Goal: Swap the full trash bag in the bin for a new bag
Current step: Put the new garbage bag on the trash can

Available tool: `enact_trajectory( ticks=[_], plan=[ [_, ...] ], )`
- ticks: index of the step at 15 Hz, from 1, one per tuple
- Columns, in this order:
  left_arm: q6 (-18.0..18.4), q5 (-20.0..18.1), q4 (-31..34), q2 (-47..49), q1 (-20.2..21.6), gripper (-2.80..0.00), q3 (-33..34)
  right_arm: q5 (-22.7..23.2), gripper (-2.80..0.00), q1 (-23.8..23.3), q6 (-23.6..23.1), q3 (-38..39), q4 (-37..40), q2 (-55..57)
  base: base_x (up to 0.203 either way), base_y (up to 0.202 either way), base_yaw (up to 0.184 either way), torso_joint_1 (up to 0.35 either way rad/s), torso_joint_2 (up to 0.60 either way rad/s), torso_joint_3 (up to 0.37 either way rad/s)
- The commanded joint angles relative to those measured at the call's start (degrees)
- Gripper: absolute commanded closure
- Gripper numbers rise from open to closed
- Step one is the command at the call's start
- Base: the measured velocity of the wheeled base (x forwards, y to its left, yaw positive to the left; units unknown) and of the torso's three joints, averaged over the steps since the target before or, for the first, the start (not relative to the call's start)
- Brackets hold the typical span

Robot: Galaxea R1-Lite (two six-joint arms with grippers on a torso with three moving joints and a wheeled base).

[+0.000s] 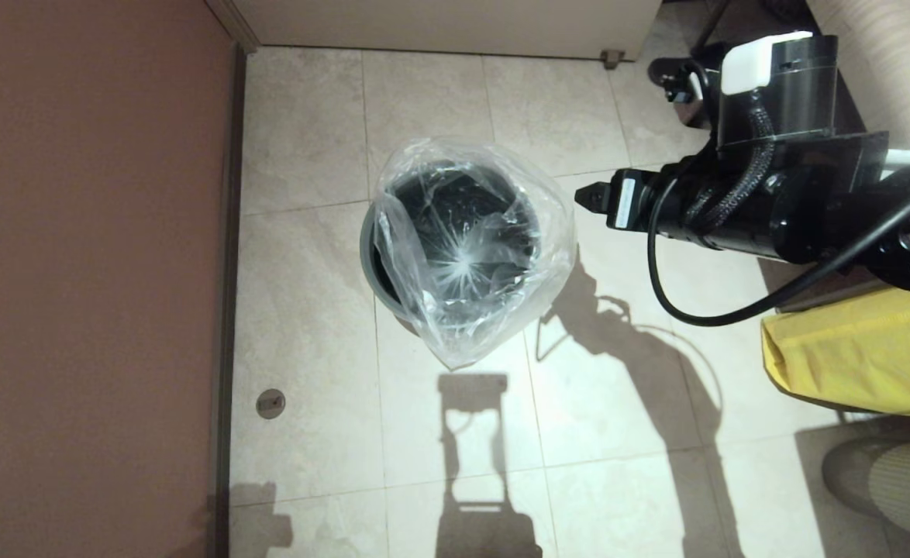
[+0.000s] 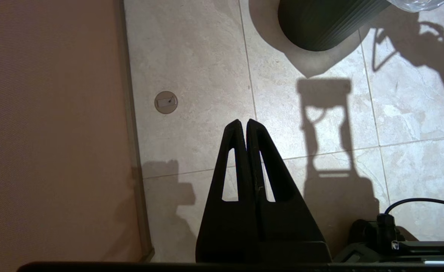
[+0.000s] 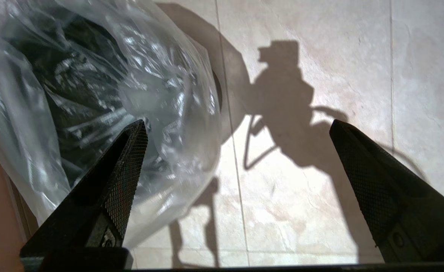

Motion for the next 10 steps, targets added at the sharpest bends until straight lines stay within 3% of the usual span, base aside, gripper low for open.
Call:
enact_trajectory(
  ticks=[1,7,10],
  plan=[
    [0.02,-0.02,0.0,0.07,0.0,0.0,0.01,0.05,-2.8,-0.15,0.26,3.81,0.85,-4.44,0.0,0.0,0.0,0.0,0.0,0.0],
    [0.02,-0.02,0.0,0.07,0.0,0.0,0.01,0.46,-2.8,-3.93,-1.25,13.04,4.16,-13.97,0.0,0.0,0.0,0.0,0.0,0.0],
    [0.02,-0.02,0.0,0.07,0.0,0.0,-0.02,1.55,-2.8,-5.89,7.11,15.56,11.58,-18.11,0.0,0.0,0.0,0.0,0.0,0.0]
  ],
)
